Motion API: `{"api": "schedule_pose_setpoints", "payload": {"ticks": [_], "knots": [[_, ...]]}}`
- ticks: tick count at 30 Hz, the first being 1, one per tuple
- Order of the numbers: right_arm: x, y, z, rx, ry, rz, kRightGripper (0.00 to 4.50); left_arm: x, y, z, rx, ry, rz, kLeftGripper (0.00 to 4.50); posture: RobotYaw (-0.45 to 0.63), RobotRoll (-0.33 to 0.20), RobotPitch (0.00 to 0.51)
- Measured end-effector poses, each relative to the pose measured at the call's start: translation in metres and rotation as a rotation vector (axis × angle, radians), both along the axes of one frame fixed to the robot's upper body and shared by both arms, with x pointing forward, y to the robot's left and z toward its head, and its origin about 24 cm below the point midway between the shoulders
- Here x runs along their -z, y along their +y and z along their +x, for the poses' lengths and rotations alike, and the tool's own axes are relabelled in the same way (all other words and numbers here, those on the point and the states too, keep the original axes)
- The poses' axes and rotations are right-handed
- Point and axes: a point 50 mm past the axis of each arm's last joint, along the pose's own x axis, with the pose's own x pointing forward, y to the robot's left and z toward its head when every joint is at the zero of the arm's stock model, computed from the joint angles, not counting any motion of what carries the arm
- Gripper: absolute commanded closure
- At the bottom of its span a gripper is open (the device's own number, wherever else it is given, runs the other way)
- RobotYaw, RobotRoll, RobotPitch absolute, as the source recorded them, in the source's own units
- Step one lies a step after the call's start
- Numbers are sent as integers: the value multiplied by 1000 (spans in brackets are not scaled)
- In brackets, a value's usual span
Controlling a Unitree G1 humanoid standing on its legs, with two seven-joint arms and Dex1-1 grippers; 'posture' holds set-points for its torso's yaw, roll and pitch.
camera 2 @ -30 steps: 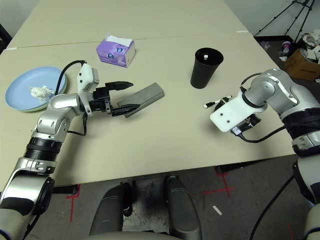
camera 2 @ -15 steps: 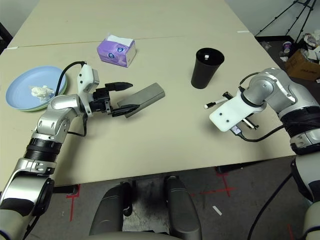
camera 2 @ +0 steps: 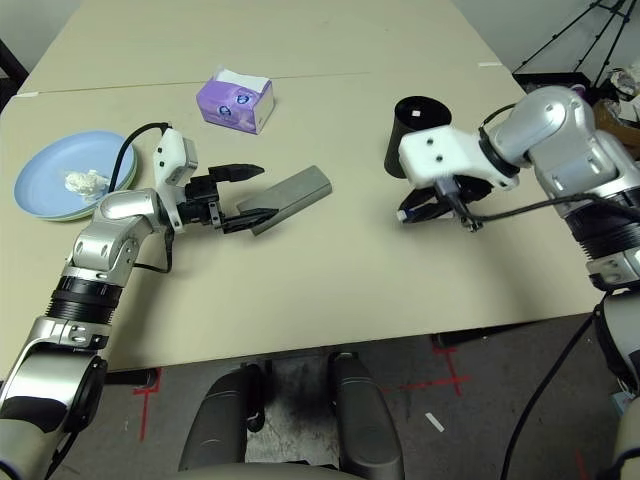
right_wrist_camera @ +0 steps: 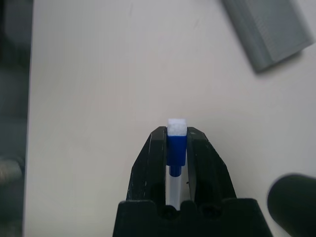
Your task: Organize and tidy the items on the table.
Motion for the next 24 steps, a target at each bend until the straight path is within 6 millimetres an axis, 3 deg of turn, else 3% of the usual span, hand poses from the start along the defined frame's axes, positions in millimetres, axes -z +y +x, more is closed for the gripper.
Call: {"api": "schedule_pose_setpoints", "payload": {"ticks": [7,12,18,24], "knots": [[-15,11,9,192,1,511,4078,0,0,0,1,-1,0,0,-97,0,199],[-4,5,9,329,-4,719,4078,0,0,0,0,-2,1,0,-97,0,199],[26,10,4,453,-77,1035,4078,0,1,0,-2,-1,2,0,-99,0,195],[19,14,-2,482,-206,1235,4078,0,1,1,-4,1,2,0,-97,0,193]]}}
